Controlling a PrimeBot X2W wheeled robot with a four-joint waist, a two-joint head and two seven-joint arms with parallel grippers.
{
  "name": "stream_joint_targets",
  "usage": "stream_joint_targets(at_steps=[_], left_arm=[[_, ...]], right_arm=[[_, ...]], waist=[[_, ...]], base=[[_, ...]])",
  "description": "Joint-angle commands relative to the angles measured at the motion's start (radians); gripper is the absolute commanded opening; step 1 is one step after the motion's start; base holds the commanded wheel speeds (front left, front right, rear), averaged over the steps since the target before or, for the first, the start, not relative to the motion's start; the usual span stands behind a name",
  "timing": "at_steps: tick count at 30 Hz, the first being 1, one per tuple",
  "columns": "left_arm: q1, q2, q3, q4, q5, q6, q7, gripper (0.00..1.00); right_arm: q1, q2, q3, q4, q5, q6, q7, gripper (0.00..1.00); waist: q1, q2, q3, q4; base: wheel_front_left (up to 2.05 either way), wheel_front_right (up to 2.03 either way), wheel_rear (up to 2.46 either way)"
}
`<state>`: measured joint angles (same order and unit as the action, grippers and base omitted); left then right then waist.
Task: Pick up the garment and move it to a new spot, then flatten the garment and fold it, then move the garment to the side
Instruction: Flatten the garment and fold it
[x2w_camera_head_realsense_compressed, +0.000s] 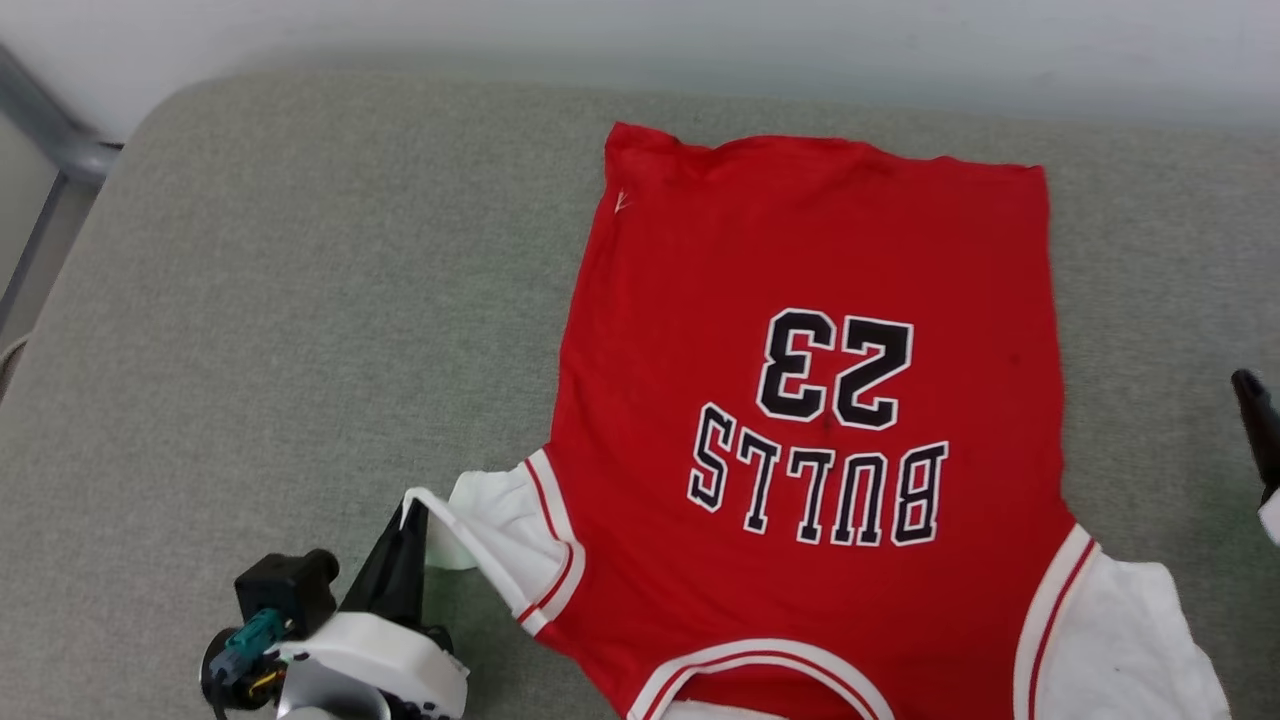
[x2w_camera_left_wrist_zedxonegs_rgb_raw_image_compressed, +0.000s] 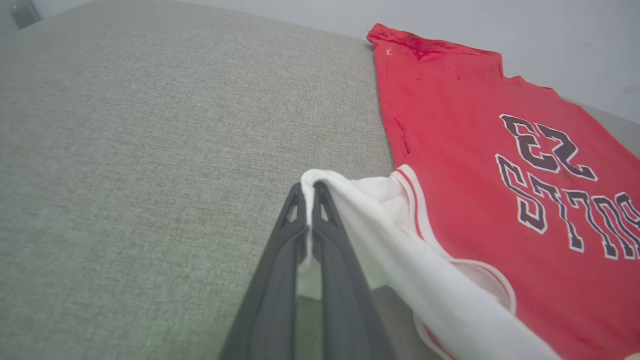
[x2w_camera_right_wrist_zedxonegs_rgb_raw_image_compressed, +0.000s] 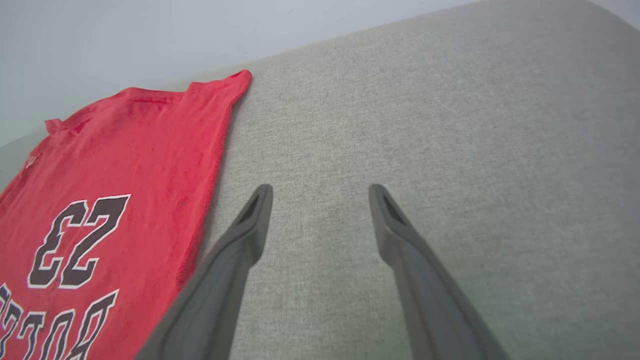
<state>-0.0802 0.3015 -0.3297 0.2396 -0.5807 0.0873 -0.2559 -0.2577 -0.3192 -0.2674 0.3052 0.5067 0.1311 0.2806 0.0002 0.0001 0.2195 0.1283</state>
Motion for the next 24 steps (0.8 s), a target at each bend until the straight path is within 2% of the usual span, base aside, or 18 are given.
stream_joint_targets(at_steps=[1, 6, 13, 20, 24], left_arm=[[-0.031, -0.014, -0.001, -0.011, 0.017, -0.007, -0.006, 0.0], [-0.086, -0.059, -0.002, -0.048, 0.055, -0.031, -0.01, 0.0], [-0.136, -0.133, 0.012, -0.104, 0.115, -0.08, -0.009, 0.0], [-0.154, -0.193, 0.037, -0.132, 0.16, -0.134, -0.009, 0.0], [-0.157, -0.214, 0.052, -0.132, 0.178, -0.156, -0.009, 0.0]], right_arm=[[-0.071, -0.033, 0.016, 0.031, 0.011, -0.001, 0.046, 1.0], [-0.25, -0.118, 0.05, 0.118, 0.033, -0.001, 0.19, 1.0], [-0.445, -0.199, 0.073, 0.209, 0.002, -0.001, 0.367, 1.0], [-0.576, -0.238, 0.098, 0.238, -0.046, -0.001, 0.472, 1.0], [-0.592, -0.233, 0.142, 0.256, -0.07, -0.001, 0.549, 1.0]], waist=[[-0.0002, -0.0001, 0.066, 0.066], [-0.0002, -0.0001, 0.133, 0.139], [-0.0002, -0.0001, 0.224, 0.242], [-0.0002, -0.0001, 0.308, 0.297], [-0.0002, -0.0001, 0.338, 0.305]], base=[[0.0, 0.0, 0.0], [0.0, 0.0, 0.0], [0.0, 0.0, 0.0], [0.0, 0.0, 0.0], [0.0, 0.0, 0.0]])
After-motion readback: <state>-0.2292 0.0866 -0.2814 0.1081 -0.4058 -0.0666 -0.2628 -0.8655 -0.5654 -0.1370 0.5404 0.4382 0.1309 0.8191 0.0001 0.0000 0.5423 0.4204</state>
